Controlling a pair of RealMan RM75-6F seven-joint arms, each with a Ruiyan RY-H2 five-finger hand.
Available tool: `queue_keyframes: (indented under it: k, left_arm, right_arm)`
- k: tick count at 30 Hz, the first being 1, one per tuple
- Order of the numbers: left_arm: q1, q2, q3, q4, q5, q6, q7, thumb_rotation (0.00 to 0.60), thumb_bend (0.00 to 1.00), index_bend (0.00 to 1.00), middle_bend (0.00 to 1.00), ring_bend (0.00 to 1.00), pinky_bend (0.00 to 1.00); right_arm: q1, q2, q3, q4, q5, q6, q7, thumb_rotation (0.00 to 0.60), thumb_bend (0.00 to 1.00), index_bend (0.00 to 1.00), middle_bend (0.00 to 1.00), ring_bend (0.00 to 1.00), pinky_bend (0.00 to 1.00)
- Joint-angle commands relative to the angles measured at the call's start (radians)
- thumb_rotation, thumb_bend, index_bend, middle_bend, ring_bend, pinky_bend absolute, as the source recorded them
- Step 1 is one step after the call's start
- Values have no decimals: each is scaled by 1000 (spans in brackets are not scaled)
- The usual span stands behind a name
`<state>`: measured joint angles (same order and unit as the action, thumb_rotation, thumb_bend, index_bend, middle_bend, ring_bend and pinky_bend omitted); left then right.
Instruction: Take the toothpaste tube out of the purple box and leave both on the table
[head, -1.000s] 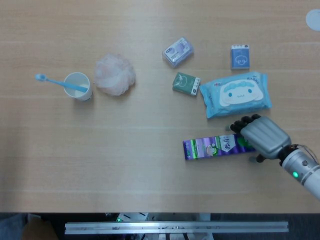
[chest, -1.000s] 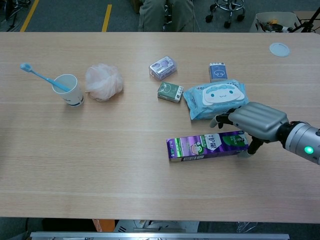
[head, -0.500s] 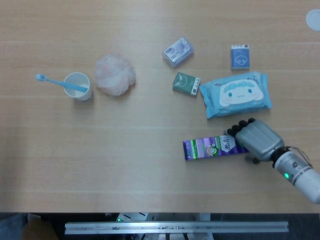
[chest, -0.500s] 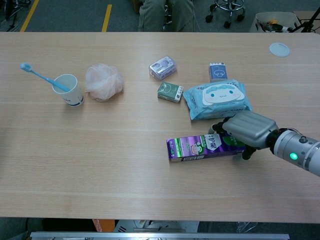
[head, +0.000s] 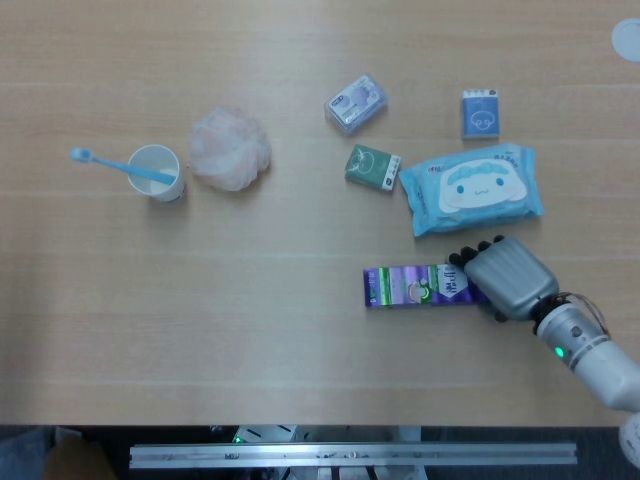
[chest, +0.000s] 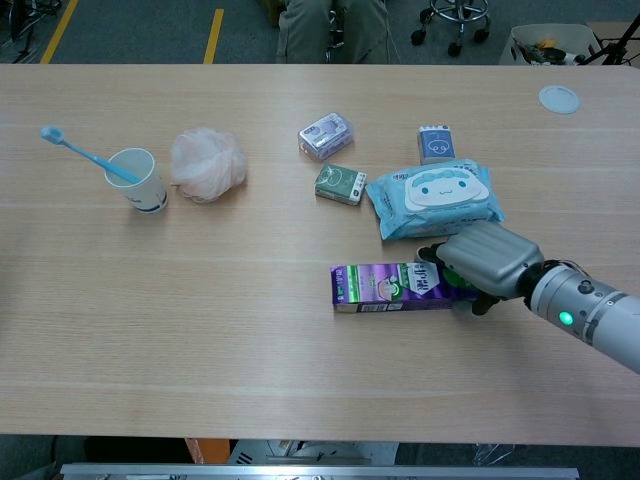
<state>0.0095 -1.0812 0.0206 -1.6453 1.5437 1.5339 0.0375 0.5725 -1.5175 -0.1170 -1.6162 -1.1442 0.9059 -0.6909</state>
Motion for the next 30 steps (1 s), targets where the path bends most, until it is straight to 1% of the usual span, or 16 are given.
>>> queue_keyframes:
  k: [1, 8, 13, 17, 22, 24, 26, 30]
  left_arm:
    - [0, 0, 0, 1, -1, -2, 0, 600, 270, 113, 84, 77, 111]
    - [-2, 0, -1, 0, 1, -2, 0, 600, 270, 114, 84, 77, 110]
    - [-5, 0, 0, -2, 5, -6, 2, 600, 270, 113, 84, 77, 111]
    - [-7, 2, 0, -7, 12, -3, 2, 600, 270, 114, 84, 77, 111]
    - [-4, 3, 4, -8, 15, -1, -4, 600, 270, 114, 84, 77, 110]
    - [-1, 3, 5, -9, 16, 4, -5, 600, 270, 114, 84, 77, 110]
    - [0, 4, 5, -9, 17, 7, -6, 600, 270, 114, 84, 77, 111]
    - [2, 6, 5, -8, 20, 12, -7, 600, 270, 114, 84, 77, 110]
  right_arm:
    - [-7, -1, 4, -2, -17, 9, 31, 600, 348, 577, 520, 535, 702]
    - [-17, 28, 21, -58, -85, 43, 112, 600, 348, 583, 524, 559, 722]
    - [-4, 56, 56, -116, -83, 41, 151, 600, 346, 583, 524, 560, 723]
    - [43, 104, 111, -175, -31, 14, 119, 600, 345, 583, 524, 561, 723]
    - [121, 169, 183, -244, 95, -21, 46, 600, 345, 583, 524, 561, 723]
    - [160, 189, 201, -257, 148, -36, 5, 600, 346, 583, 524, 560, 723]
    - [195, 201, 207, -260, 193, -45, -42, 600, 345, 583, 524, 561, 723]
    - [273, 195, 209, -249, 295, -25, -169, 600, 344, 583, 524, 560, 723]
